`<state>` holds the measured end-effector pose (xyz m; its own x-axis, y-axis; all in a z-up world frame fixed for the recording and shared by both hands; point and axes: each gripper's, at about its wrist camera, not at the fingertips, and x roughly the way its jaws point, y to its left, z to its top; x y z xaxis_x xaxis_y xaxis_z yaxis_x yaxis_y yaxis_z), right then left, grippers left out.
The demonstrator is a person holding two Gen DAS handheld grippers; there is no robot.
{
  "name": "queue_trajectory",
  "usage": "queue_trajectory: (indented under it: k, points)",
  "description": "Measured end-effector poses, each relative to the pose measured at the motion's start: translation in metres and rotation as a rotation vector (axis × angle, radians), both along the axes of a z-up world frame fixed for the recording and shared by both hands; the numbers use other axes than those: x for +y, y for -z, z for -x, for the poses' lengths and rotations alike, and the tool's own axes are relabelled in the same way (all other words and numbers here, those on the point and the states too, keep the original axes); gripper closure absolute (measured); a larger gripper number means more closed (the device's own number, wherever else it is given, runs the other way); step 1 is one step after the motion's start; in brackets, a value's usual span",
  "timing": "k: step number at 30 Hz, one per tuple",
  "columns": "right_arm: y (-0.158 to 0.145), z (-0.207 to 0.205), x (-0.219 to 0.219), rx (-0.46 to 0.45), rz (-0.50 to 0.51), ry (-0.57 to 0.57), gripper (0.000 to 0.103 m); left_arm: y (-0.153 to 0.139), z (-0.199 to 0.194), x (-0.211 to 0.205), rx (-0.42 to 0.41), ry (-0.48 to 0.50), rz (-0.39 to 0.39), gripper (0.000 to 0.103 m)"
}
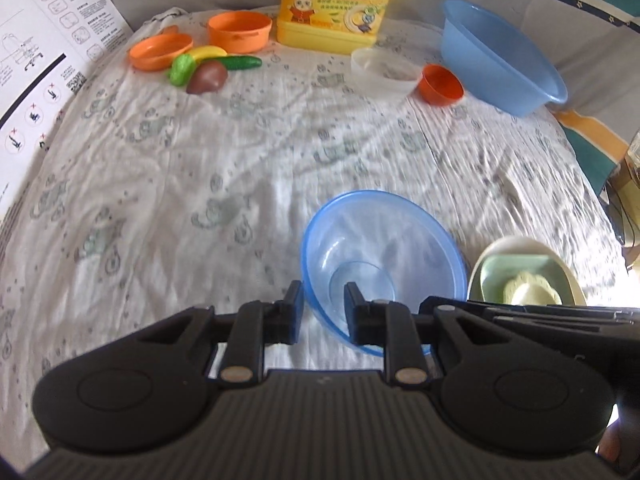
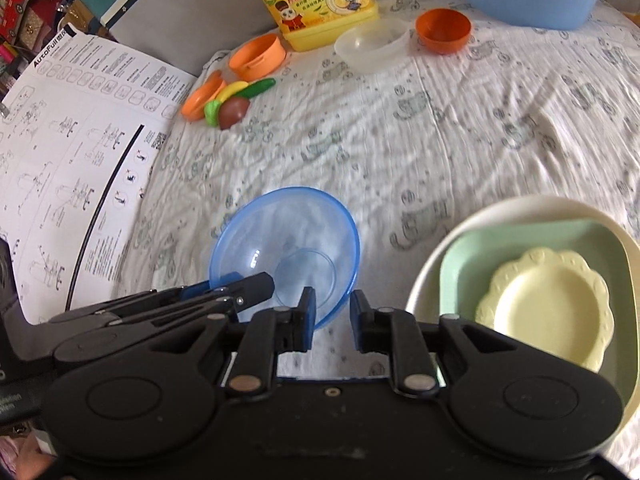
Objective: Organize plates and bowls
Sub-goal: 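Carry the blue bowl with both grippers beside the plate stack, open both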
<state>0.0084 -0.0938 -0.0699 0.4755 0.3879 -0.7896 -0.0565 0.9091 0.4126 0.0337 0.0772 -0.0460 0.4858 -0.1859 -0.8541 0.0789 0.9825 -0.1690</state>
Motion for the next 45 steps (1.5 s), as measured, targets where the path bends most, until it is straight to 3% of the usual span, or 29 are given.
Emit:
queue_trajectory:
  k: [22, 37, 39, 41, 42, 43, 44, 45]
  points:
    - [0.010, 0.009, 0.003, 0.028, 0.016, -0.023, 0.081, 0.008, 0.014, -0.001, 0.026, 0.012, -0.009, 0.082]
    - [0.015, 0.006, 0.002, 0.037, 0.015, -0.008, 0.074, 0.018, 0.011, 0.001, 0.049, 0.001, -0.022, 0.078]
    - [0.014, 0.007, 0.001, 0.030, 0.023, 0.001, 0.063, 0.017, 0.012, 0.002, 0.043, -0.005, -0.026, 0.070]
    - [0.011, 0.008, -0.001, 0.013, 0.026, 0.009, 0.059, 0.015, 0.013, 0.006, 0.027, -0.031, -0.046, 0.045]
    - [0.010, 0.008, -0.004, 0.011, 0.011, 0.014, 0.051, 0.013, 0.013, 0.010, 0.015, -0.054, -0.061, 0.023]
    - [0.008, 0.008, -0.006, 0.006, 0.000, 0.021, 0.040, 0.011, 0.014, 0.015, -0.001, -0.078, -0.069, 0.008]
    - [0.005, 0.009, -0.008, -0.004, 0.017, 0.038, 0.014, 0.009, 0.014, 0.021, -0.014, -0.098, -0.065, 0.003]
    - [0.002, 0.010, -0.009, -0.029, 0.043, 0.059, 0.000, 0.007, 0.015, 0.028, -0.024, -0.115, -0.048, 0.000]
